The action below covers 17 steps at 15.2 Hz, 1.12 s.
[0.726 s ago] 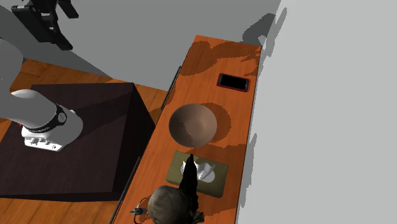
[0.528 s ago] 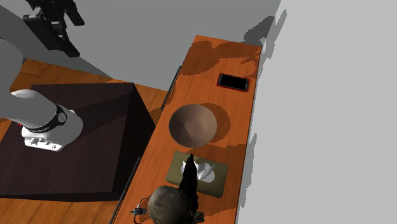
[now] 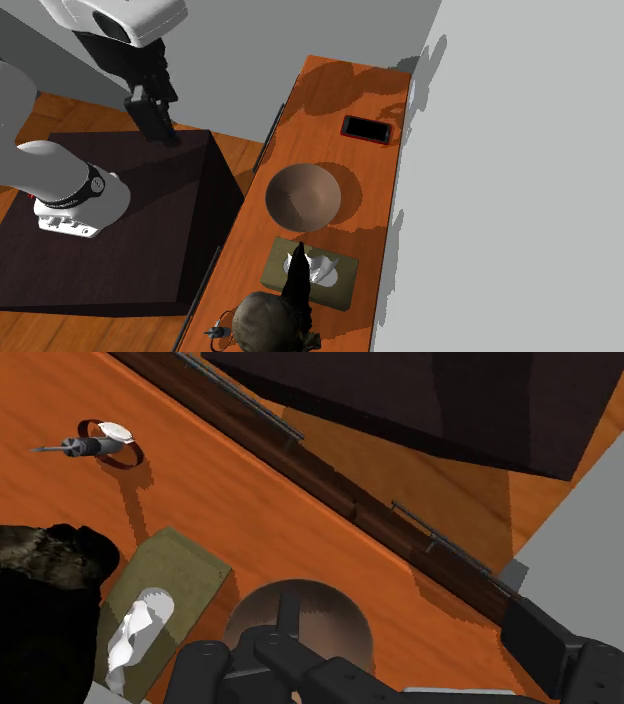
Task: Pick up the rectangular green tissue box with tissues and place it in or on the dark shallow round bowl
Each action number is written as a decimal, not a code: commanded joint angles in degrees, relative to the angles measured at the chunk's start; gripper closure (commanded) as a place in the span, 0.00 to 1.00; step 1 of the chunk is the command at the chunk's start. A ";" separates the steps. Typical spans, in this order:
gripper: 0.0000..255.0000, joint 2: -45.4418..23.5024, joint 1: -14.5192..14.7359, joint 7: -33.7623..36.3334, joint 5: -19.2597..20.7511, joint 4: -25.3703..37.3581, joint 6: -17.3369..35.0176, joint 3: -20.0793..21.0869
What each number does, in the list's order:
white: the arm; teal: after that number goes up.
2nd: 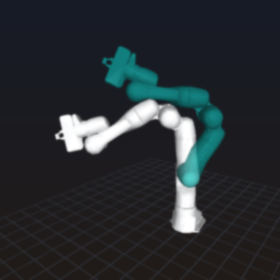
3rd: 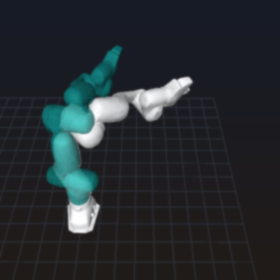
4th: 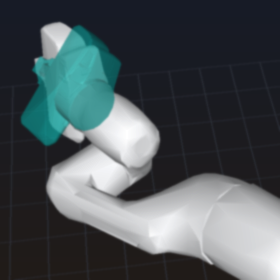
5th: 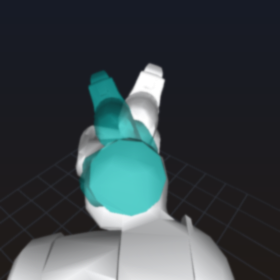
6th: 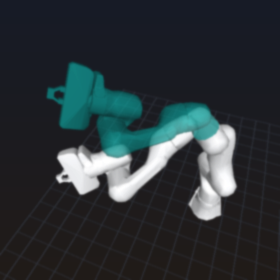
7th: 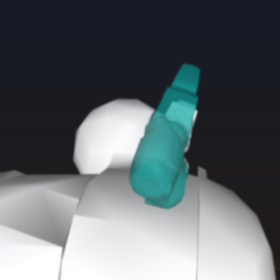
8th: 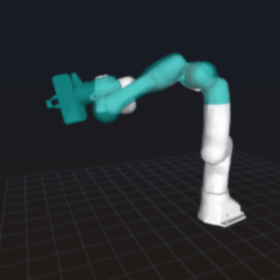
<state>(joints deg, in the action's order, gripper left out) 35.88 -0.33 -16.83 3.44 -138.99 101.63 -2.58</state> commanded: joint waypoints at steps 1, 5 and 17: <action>0.00 -3.07 -0.29 -2.28 2.18 -0.29 3.87 -0.67; 0.00 -9.62 -0.98 -5.95 6.24 -0.16 11.29 -1.79; 0.00 -32.91 -3.48 -12.93 18.57 8.10 30.69 -4.23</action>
<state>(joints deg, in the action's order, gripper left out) 5.35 -3.52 -29.00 20.95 -132.51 130.97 -6.52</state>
